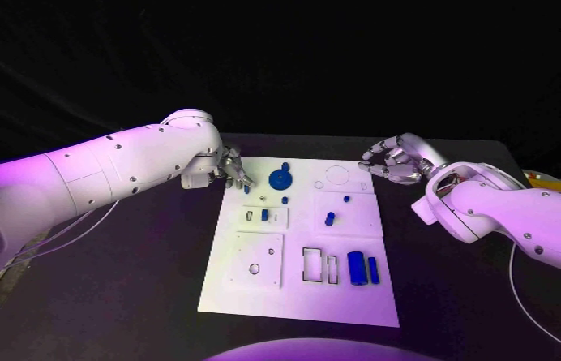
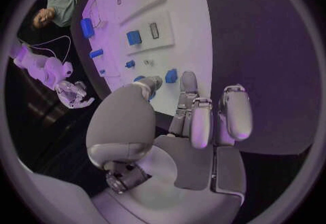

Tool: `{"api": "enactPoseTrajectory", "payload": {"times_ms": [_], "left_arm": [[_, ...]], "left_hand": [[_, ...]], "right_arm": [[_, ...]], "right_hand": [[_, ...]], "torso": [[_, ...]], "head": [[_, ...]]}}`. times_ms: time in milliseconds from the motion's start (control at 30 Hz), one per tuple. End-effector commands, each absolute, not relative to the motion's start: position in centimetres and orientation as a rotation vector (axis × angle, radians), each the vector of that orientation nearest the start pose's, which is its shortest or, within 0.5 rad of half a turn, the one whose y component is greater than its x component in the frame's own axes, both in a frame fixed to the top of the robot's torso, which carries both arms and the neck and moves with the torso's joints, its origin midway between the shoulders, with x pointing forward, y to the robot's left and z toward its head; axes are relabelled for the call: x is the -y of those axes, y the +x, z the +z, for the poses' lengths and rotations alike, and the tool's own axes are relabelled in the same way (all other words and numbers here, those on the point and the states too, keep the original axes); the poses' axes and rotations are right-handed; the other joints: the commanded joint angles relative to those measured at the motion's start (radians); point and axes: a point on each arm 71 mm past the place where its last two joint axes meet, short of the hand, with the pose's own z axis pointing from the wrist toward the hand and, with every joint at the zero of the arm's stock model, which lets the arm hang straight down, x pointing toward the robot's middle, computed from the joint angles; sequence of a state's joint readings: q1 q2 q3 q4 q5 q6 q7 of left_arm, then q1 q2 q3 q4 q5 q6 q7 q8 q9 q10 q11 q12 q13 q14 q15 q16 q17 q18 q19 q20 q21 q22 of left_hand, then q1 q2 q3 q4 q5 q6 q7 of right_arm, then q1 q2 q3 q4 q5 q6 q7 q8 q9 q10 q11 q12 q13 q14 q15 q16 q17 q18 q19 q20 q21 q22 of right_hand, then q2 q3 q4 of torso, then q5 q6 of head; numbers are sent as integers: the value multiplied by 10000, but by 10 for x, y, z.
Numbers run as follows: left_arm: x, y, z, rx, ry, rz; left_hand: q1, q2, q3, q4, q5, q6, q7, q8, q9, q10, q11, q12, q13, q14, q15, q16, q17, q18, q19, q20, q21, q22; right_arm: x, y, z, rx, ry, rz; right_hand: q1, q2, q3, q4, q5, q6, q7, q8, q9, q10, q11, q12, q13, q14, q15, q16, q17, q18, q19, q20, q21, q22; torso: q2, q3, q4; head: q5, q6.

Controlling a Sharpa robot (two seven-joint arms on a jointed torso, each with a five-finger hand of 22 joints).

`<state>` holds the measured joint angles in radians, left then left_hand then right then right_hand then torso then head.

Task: Assemble the parts on the task board

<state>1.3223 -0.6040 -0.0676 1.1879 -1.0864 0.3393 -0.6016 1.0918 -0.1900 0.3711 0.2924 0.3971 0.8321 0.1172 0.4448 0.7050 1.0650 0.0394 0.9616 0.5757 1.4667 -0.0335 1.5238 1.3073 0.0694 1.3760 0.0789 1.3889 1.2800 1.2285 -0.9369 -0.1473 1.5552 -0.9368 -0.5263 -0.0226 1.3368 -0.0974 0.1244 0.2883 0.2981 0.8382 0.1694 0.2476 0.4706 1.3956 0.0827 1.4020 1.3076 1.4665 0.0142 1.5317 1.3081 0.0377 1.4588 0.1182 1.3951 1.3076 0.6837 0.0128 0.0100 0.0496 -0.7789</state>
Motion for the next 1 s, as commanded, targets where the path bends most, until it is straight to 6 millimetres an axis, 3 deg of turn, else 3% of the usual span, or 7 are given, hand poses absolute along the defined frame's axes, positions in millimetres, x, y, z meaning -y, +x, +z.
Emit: {"api": "enactPoseTrajectory", "payload": {"times_ms": [33, 167, 733, 1000], "left_arm": [[-197, 545, -199, -23970, -1345, -1913], [-197, 546, -199, -23873, -1542, -2085], [-193, 545, -201, -24000, -1668, -2449], [-193, 544, -201, -24109, -1620, -2503]], "left_hand": [[69, 190, 74, -5, 2, 119, -29, 85, -23, 52, -24, 72, 12, 814, 69, 43, 1930, -13, 95, -9, 80, 46], [500, 373, 227, -26, -2, 118, -51, 214, -68, 52, -49, 100, -2, 819, 46, 50, 1937, -25, 130, -25, 123, 113], [1766, 634, 500, -103, -11, 157, -134, 674, -101, 93, -126, 112, -79, 812, -16, 37, 1914, -41, 153, -48, 173, 208], [2868, 819, 1035, -468, 11, 337, -312, 1150, -11, 452, -289, 205, 45, 819, -148, 45, 1927, -51, 178, -142, 213, 285]], "right_arm": [[249, 473, -201, -16542, 3872, 7892], [249, 473, -201, -16546, 3870, 7893], [249, 473, -202, -16585, 3872, 7889], [249, 473, -203, -16574, 3872, 7890]], "right_hand": [[-70, 1, 2, 4, 20, -49, -45, 47, 13, -56, -6, -52, 600, 730, -48, -42, 1262, 96, -25, -27, -32, 1464], [-70, 5, 4, 5, 22, -48, -45, 50, 13, -46, -7, -43, 610, 731, -48, -41, 1269, 98, -29, -28, -39, 1460], [-75, 27, 14, 10, 30, -46, -46, 56, 14, -48, -7, -45, 607, 729, -49, -45, 1257, 99, -30, -28, -43, 1459], [-75, 27, 14, 10, 30, -46, -46, 56, 14, -48, -7, -45, 607, 729, -49, -45, 1257, 99, -30, -28, -43, 1459]], "torso": [[2, 3, -1], [5, 7, 0], [-9, 10, -3], [-9, 7, 0]], "head": [[-7, -9], [-14, -23], [-18, -79], [-23, -86]]}}
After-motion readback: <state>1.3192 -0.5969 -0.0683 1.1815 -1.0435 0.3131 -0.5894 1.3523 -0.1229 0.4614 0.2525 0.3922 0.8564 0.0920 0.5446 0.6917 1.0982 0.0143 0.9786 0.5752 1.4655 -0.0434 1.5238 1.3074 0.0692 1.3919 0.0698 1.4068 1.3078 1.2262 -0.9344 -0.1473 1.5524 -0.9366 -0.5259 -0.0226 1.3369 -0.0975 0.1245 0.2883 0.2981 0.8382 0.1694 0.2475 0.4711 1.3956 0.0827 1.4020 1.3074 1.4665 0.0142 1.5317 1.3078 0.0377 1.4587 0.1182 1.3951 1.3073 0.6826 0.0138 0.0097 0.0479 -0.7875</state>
